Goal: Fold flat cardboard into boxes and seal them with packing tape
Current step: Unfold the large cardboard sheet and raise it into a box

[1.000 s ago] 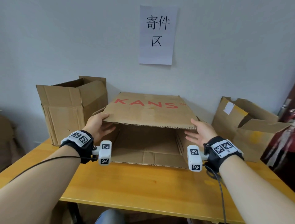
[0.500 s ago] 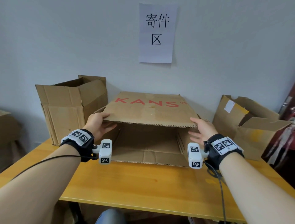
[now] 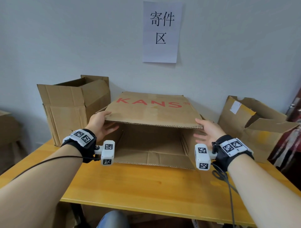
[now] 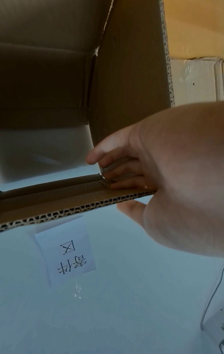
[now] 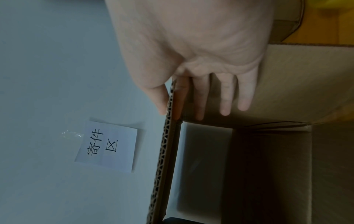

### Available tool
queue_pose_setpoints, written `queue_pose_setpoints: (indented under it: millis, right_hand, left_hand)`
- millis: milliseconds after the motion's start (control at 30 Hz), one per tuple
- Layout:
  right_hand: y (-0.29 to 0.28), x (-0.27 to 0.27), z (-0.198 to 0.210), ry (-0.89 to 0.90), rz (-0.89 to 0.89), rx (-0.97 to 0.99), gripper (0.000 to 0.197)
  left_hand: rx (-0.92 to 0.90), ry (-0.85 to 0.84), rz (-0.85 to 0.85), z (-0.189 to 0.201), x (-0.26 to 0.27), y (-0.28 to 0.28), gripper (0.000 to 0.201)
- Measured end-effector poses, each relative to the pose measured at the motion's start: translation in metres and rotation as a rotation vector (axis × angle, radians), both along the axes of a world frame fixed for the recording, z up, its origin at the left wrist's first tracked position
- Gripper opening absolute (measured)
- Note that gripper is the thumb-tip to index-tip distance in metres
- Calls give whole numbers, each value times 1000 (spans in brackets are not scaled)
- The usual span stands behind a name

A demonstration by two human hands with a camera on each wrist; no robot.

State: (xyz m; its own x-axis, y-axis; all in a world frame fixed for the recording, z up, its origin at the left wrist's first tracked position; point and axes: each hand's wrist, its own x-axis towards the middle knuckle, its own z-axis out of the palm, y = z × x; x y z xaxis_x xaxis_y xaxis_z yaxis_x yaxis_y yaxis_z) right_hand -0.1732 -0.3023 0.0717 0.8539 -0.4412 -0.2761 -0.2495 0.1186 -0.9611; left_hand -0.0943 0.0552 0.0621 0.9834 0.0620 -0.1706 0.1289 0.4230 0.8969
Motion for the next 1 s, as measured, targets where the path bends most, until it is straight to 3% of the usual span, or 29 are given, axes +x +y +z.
queue_pose_setpoints:
  millis: [267,400,567,700,800,900,1000]
  right_hand:
    - [-1,3,-3,3,4,-26,20]
    - [-1,5,-4,4,-16,-36,44]
    - [8,-2,4,-99,2,-27,20]
    - [18,-12,21,-163,228,-82,36]
    - [25,-20,38,-148,266,-361,31]
    - [23,-15,47,-243,89,-797,22]
    - [17,-8,44,-202,-100,-1053,51]
  left_hand:
    - [27,10,14,-4,2,2,9]
    - [46,-4,3,-5,2,4,11]
    - [31,-65,17,-4,3,6,20]
    - [-96,-153,52,2,1,4,28]
    - [-253,-186,98,13,1,5,30]
    - [-316,-205,121,24,1,6,32]
    - [-327,-228,127,31,-2,5,24]
